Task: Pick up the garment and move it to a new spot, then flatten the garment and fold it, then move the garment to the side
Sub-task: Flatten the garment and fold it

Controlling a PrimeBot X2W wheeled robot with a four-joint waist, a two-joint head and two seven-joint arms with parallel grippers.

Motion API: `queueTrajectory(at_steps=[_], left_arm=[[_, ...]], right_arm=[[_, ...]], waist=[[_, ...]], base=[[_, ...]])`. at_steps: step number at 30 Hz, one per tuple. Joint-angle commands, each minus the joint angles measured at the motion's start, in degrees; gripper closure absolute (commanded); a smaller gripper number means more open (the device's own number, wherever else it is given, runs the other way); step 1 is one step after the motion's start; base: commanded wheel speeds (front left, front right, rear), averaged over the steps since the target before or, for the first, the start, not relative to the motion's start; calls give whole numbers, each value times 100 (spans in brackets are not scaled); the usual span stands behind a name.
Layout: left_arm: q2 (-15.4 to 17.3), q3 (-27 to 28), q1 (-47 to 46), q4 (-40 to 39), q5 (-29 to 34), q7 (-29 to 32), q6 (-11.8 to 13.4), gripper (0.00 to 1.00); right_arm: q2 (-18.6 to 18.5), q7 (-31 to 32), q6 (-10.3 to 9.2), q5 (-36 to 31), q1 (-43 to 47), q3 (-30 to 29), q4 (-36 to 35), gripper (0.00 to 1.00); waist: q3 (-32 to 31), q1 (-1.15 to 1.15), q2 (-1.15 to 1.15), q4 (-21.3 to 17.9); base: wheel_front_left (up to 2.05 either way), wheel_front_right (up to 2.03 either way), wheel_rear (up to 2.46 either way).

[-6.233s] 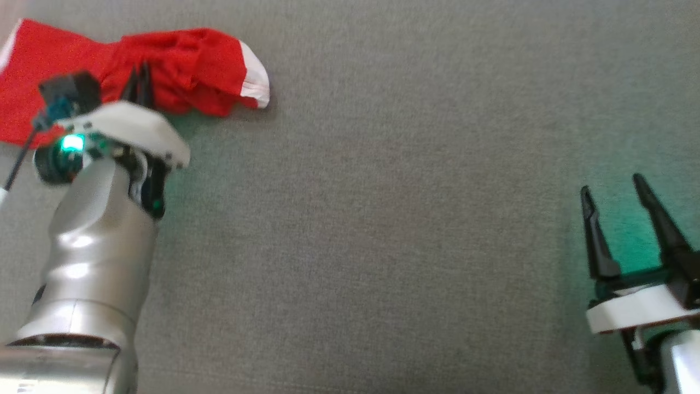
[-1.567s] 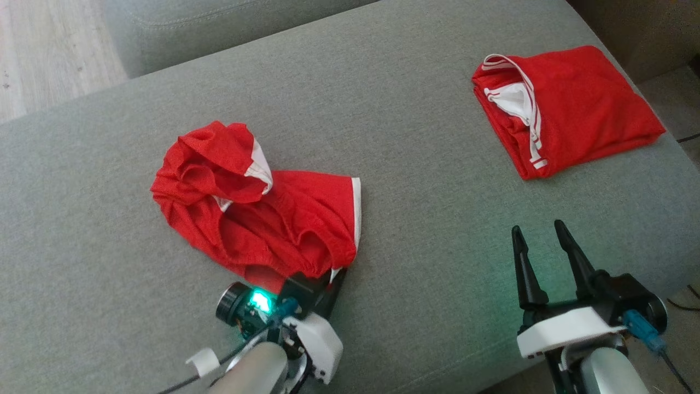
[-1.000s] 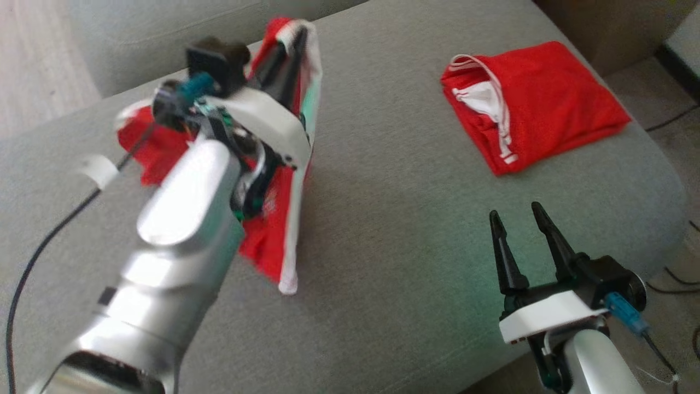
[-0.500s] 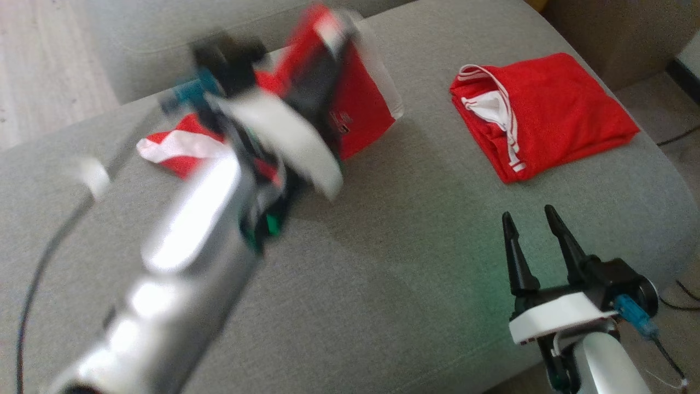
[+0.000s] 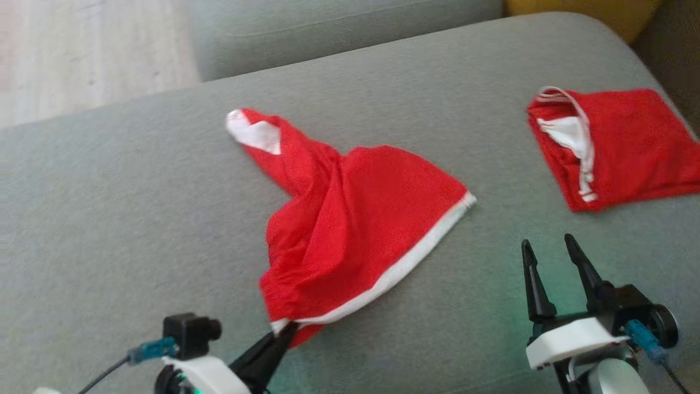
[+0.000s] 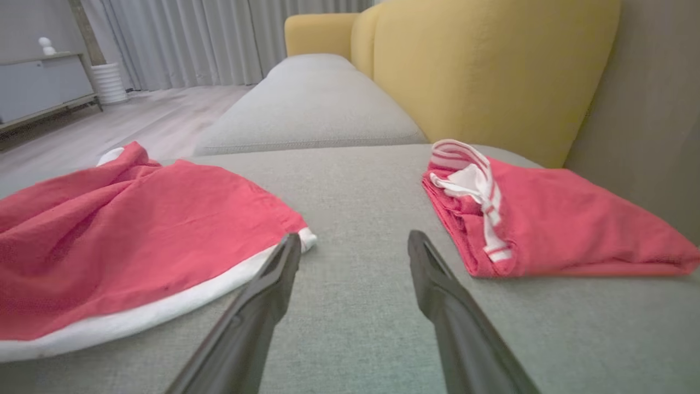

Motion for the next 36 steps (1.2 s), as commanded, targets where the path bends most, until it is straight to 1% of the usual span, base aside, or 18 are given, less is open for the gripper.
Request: queueTrajectory(at_steps=[1,5,11,12,13,14,15,18,19,22,25,28,31,33,35,36], left_arm=[[133,277,-234,-43,-34,-93,10,100],[227,362,-235,745,12,-296,-68,100],[242,463,-323,1650,-190,-434,-221,100],[254,449,-336,1762,-181,-455,-240,94],[265,436,-345,1862,-163,-489,-255,71],[265,432,-350,1951,-146,-538,-264,53],[259,437,-346,2023,-134,-597,-269,0],[266,449,-285,2100,-101,-751,-268,0],[292,454,-254,2092,-71,-788,-231,0],[401,500,-139,1967,99,-1008,-34,0],[424,662,23,1757,239,-1457,251,0],[346,815,179,1506,343,-1933,487,0],[248,952,280,1299,517,-2229,704,0],[104,1099,344,1244,660,-2348,879,0],[-28,1179,383,1224,936,-2399,971,0],[-28,1179,383,1224,936,-2399,971,0]], right_arm=[[-36,-62,40,-54,-102,130,-194,0],[-75,-62,40,-105,-137,173,-200,0],[-78,-62,40,-117,-169,205,-185,0],[-77,-62,40,-114,-169,220,-181,0],[-75,-62,40,-114,-166,231,-175,0],[-74,-62,40,-115,-158,233,-169,0],[-73,-62,40,-115,-147,234,-164,0],[-68,-62,40,-110,-102,227,-155,0],[-67,-62,40,-108,-92,221,-157,0],[-63,-62,40,-95,-62,150,-192,0],[-59,-62,40,-86,-10,32,-262,0],[-57,-62,40,-80,87,-117,-315,0],[-65,-62,40,-109,219,-241,-333,0],[-68,-62,40,-131,299,-317,-355,0],[-67,-62,40,-140,363,-388,-384,0],[-67,-62,40,-140,363,-388,-384,0]], waist=[[78,1,0,232],[128,1,0,470],[83,1,0,652],[74,1,0,668],[62,1,0,682],[40,1,0,699],[16,1,0,711],[-67,1,0,741],[-90,1,0,747],[-178,1,0,772],[-277,1,0,812],[-381,1,0,899],[-489,1,0,1025],[-538,1,0,1112],[-575,1,0,1190],[-575,1,0,1190]], base=[[0,0,0],[0,0,0],[0,0,0],[0,0,0],[0,0,0],[0,0,0],[0,0,0],[0,0,0],[0,0,0],[0,0,0],[0,0,0],[0,0,0],[0,0,0],[0,0,0],[0,0,0],[0,0,0]])
